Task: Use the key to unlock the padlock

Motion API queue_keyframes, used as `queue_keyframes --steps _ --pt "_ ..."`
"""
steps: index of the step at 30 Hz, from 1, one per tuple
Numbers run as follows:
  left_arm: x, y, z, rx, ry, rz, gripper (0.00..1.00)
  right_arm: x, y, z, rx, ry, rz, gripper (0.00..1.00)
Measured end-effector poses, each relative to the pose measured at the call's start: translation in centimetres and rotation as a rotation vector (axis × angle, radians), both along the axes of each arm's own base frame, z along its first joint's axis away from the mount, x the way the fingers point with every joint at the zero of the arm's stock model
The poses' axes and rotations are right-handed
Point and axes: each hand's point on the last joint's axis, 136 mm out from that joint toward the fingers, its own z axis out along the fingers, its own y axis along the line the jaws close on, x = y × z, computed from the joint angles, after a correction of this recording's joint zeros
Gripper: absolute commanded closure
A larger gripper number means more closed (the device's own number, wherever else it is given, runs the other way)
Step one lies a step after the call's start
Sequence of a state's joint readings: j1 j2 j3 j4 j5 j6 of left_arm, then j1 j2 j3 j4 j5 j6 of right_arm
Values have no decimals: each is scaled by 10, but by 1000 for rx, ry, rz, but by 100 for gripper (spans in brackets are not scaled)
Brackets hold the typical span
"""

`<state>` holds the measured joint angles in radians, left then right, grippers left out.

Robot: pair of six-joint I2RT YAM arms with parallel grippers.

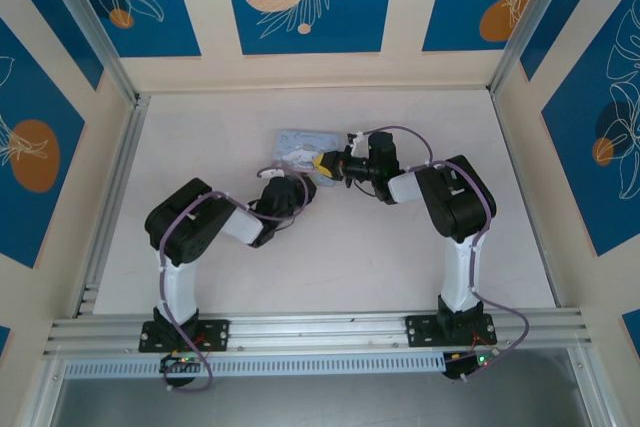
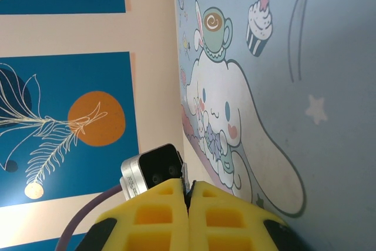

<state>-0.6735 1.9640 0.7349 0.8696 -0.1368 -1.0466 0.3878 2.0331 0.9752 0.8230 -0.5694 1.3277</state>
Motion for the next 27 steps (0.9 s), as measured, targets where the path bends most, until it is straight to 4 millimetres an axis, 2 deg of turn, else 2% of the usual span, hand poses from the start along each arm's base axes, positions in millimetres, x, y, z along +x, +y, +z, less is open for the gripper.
queue_keyframes --steps 6,12,16,18,23,25,27 --pt "1 0 -3 45 9 -8 81 0 0 0 3 5 -2 100" --pt "2 -1 1 51 6 -12 100 1 -1 1 3 5 -3 100" --pt "-2 1 4 61 28 -14 100 -5 -4 4 0 13 -5 100" --pt "-6 3 5 62 49 -16 100 -14 -8 9 -1 16 -4 100" --pt "-23 11 9 13 110 -22 100 -47 -20 39 14 -43 11 100" --pt "-30 15 13 -18 133 -25 100 -65 -26 43 15 -63 21 100" --pt "-37 18 18 -42 151 -31 100 -84 -33 38 7 -61 31 100"
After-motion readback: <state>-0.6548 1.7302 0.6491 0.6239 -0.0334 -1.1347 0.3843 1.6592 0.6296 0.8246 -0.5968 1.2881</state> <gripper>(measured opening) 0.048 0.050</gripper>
